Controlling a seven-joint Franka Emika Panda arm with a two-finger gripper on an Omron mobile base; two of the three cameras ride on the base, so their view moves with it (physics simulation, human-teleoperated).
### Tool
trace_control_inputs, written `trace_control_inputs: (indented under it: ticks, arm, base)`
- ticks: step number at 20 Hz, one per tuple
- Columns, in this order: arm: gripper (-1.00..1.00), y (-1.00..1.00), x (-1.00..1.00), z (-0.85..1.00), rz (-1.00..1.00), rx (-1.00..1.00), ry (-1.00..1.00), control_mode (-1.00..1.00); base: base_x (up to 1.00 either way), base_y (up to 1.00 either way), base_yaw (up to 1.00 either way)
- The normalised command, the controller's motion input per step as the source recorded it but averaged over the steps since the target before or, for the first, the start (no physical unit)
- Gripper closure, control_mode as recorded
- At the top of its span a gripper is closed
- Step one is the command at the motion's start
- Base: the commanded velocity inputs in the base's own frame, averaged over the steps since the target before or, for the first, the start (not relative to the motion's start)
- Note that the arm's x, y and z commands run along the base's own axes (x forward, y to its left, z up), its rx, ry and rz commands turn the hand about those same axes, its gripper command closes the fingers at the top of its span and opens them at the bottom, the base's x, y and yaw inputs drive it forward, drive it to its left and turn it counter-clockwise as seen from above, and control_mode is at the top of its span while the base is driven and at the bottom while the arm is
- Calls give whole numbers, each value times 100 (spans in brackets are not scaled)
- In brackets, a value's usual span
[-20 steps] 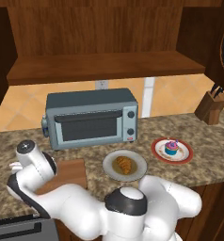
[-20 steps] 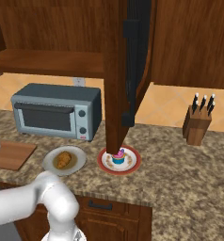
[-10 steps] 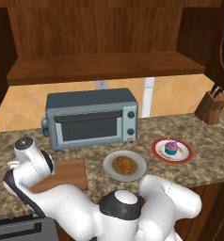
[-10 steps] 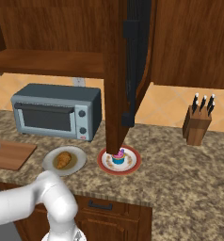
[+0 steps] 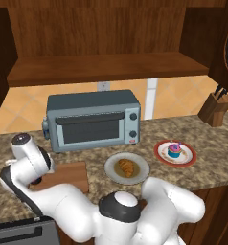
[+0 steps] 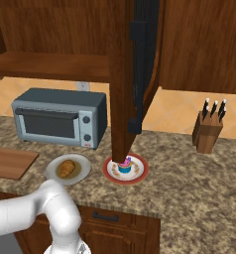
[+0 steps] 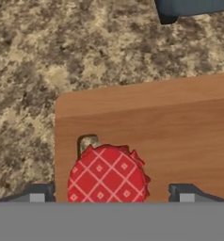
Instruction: From the different types of pastries on the counter, select a croissant and place it on the cutting board. Then retrieve a jar of jam from the cabinet and place it alongside the croissant on the cutting board.
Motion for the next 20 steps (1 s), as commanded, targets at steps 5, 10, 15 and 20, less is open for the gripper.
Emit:
trace_control_inputs:
  ticks: [5, 10, 15, 20]
  arm:
    - [-100, -13, 0, 54, 0, 3, 0, -100]
    - [-100, -31, 13, 90, 0, 0, 3, -100]
    - [-100, -92, 23, 28, 0, -2, 10, -100]
    - [-100, -100, 27, 8, 3, -2, 8, -100]
  base:
    - [0, 0, 0]
    - [0, 0, 0]
    - [0, 0, 0]
    - [0, 0, 0]
